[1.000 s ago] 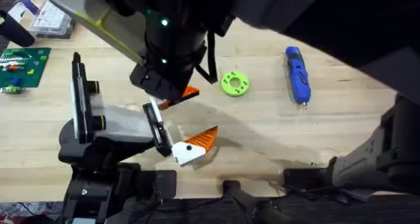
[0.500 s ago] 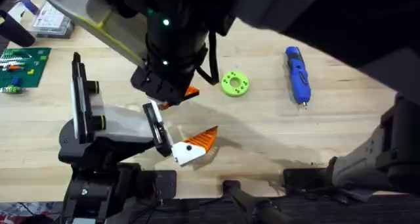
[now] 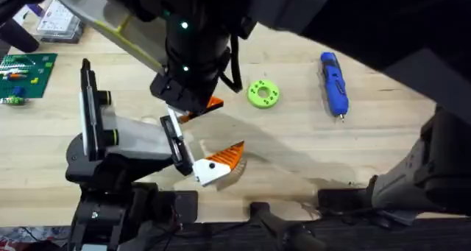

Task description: Pick up the gripper from the table and insert it into the empty holder that is missing its gripper. Then pick up a screw, insert it into the mounting hole, and use the screwdriver to tighten it. Finally, clean up the table by picking up the vegetable and placing it into the bucket.

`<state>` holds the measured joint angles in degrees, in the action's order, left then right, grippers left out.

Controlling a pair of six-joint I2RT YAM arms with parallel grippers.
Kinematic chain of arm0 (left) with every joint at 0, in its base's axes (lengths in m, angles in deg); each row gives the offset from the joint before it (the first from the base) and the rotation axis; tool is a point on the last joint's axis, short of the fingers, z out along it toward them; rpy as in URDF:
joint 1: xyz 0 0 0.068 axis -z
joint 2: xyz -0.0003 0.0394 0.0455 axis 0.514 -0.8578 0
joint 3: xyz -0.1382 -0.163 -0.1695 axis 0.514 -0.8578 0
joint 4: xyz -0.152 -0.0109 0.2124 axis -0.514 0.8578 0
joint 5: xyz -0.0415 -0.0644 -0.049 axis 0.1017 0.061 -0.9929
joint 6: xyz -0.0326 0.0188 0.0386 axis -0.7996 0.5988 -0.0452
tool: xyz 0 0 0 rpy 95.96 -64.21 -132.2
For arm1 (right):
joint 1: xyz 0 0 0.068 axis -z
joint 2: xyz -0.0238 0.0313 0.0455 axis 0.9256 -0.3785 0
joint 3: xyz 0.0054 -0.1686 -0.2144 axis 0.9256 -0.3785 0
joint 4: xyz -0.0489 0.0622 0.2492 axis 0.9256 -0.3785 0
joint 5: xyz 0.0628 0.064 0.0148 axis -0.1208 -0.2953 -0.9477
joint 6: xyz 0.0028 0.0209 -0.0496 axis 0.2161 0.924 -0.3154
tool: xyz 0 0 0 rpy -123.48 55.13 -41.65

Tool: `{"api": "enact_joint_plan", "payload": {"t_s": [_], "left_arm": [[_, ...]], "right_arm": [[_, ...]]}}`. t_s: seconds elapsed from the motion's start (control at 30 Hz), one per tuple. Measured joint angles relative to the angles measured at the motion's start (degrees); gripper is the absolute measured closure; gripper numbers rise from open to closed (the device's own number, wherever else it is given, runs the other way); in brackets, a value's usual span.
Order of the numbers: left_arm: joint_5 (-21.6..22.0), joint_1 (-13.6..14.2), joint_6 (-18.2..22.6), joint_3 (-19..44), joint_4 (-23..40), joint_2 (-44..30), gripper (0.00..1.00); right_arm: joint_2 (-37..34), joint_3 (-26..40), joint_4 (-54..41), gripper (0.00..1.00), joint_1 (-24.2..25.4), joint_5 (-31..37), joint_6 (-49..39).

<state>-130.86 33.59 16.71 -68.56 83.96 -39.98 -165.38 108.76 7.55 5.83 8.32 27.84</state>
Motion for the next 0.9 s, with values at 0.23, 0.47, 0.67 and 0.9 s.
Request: {"api": "enact_joint_plan", "payload": {"t_s": [0.23, 0.47, 0.67, 0.9], "left_arm": [[0.0, 0.0, 0.0, 0.0, 0.0, -0.01, 0.015], [0.0, 0.0, 0.0, 0.0, 0.0, -0.01, 0.015], [0.0, 0.0, 0.0, 0.0, 0.0, -0.01, 0.015], [0.0, 0.0, 0.0, 0.0, 0.0, 0.0, 0.015]], "right_arm": [[0.0, 0.0, -0.02, 0.992, 0.13, -0.04, 0.02], [0.0, 0.0, -0.04, 0.992, 0.13, -0.38, 0.02], [0.0, 0.0, -0.06, 0.992, 0.13, -0.68, 0.02], [-0.97, 0.0, -0.38, 0.992, 0.13, -0.68, 0.02]]}}
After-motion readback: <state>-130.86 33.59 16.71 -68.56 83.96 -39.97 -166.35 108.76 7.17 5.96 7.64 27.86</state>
